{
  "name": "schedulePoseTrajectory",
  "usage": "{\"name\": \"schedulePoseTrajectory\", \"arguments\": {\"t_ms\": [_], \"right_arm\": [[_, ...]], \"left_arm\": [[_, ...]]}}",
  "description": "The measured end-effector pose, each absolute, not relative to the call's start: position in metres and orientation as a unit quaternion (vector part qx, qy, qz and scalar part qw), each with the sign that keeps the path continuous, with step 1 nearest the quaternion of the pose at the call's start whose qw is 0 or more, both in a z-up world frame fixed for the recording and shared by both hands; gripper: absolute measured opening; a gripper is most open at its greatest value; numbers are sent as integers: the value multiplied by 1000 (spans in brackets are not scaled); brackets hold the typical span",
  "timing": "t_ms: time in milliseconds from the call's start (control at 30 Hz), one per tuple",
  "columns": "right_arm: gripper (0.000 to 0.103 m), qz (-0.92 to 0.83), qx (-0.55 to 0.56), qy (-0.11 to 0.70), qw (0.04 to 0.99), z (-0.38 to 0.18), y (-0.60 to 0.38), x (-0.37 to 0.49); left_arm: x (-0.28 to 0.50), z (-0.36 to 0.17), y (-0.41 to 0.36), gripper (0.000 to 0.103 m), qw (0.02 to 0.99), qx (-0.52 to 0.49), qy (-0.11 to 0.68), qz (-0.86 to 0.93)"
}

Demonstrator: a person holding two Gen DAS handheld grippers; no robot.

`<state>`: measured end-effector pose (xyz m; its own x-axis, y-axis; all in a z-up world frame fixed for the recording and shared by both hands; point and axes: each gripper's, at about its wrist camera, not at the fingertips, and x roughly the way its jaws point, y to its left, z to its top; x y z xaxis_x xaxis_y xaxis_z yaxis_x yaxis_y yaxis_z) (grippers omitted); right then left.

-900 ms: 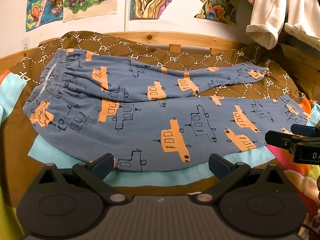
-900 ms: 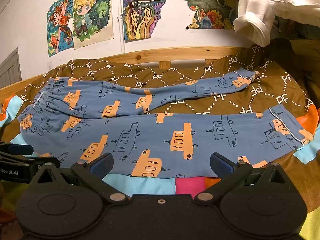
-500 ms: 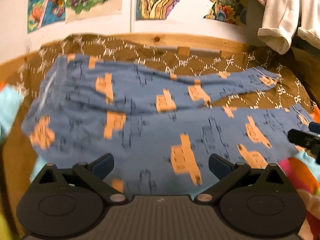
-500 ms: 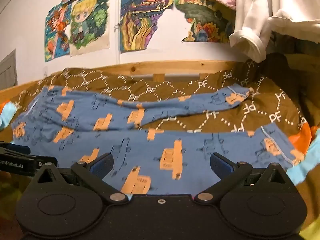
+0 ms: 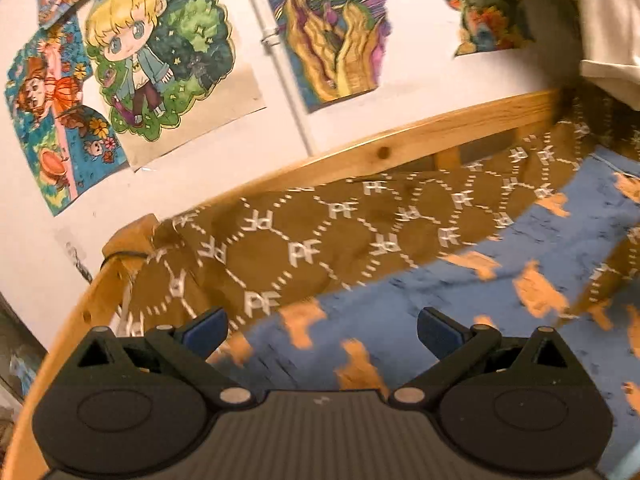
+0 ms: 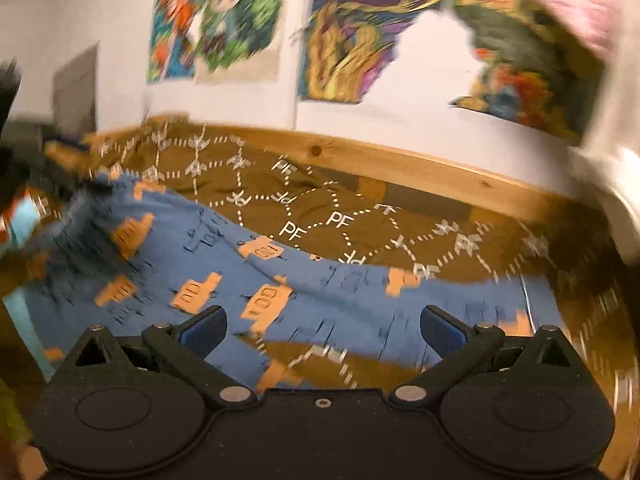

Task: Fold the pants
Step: 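Move both grippers to the waistband of the blue truck-print pants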

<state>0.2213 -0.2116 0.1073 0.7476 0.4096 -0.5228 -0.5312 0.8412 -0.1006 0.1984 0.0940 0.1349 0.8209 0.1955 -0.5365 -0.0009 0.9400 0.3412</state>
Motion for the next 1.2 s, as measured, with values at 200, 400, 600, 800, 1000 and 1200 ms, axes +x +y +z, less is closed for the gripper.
{"name": "schedulePoseTrajectory", "arguments": {"t_ms": [200,400,600,800,1000,1200], "right_arm": [[102,319,-167,291,886,101,-175,334],[92,357,-157,326,861,90,-140,420],[75,392,-203,379,813,61,-120,455],[54,409,-239,411,779,38,-115,461],[45,404,-248,414,777,30,-115,454],[29,392,-259,410,782,27,-112,448]], "left_arm": [[252,130,146,102,931,151,331,31],[285,121,164,82,925,137,355,-9],[304,100,158,50,892,161,415,-75],[317,87,161,38,877,160,449,-50],[319,93,163,37,876,151,457,-42],[314,100,174,49,878,132,459,-41]]}}
